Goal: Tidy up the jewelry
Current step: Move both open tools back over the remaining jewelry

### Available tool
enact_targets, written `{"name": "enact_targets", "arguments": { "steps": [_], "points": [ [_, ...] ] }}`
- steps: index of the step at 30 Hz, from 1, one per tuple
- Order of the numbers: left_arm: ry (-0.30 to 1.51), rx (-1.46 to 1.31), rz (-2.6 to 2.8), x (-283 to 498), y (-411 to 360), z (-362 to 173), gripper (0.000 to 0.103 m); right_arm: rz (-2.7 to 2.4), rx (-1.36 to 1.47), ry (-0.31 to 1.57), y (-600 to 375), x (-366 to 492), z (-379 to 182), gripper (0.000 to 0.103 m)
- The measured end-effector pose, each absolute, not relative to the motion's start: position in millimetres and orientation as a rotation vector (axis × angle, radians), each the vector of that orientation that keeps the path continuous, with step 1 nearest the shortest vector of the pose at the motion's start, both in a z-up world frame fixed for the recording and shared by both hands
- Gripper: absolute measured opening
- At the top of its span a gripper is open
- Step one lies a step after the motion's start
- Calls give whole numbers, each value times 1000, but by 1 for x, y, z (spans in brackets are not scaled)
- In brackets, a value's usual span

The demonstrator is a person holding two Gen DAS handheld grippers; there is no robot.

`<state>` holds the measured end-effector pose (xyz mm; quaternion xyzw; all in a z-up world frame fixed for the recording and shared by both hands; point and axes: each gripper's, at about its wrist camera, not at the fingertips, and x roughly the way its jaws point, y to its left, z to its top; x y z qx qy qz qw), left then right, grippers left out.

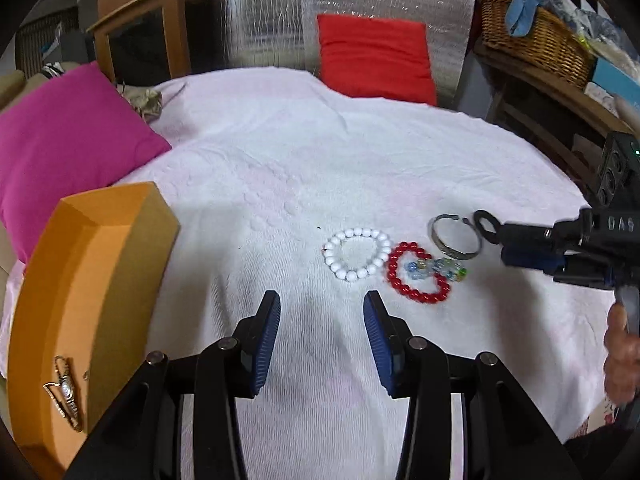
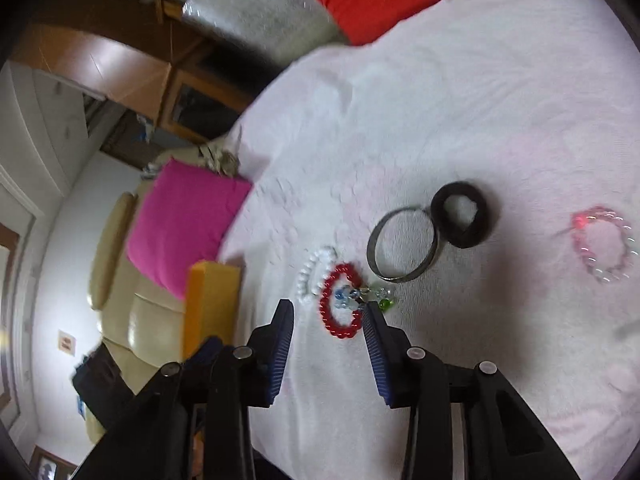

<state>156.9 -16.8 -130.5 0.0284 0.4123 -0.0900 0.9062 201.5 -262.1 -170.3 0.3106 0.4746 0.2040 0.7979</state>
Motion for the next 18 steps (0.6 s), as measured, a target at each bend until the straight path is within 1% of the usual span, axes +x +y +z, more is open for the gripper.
{"name": "enact_targets", "arguments": {
  "steps": [6,11,14,15,16,17,18],
  "points": [
    [906,83,-140,179,-11,-153,44,351,594,1094,-242,218,-192,40],
    [902,82,-113,182,-4,-154,44,281,502,1084,-226,227,-196,40],
    [913,72,-121,181,-2,-156,44,263,436,1084,-217,226,-196,31],
    [915,69,-125,182,-2,-156,44,270,416,1085,-214,226,-196,26],
    [913,67,-125,182,-1,-156,44,283,406,1087,-212,224,-195,15],
    [911,65,-123,182,-1,-156,44,284,404,1089,-213,222,-194,11],
    [910,61,-119,183,1,-156,44,272,395,1086,-215,219,-193,11]
  ]
}}
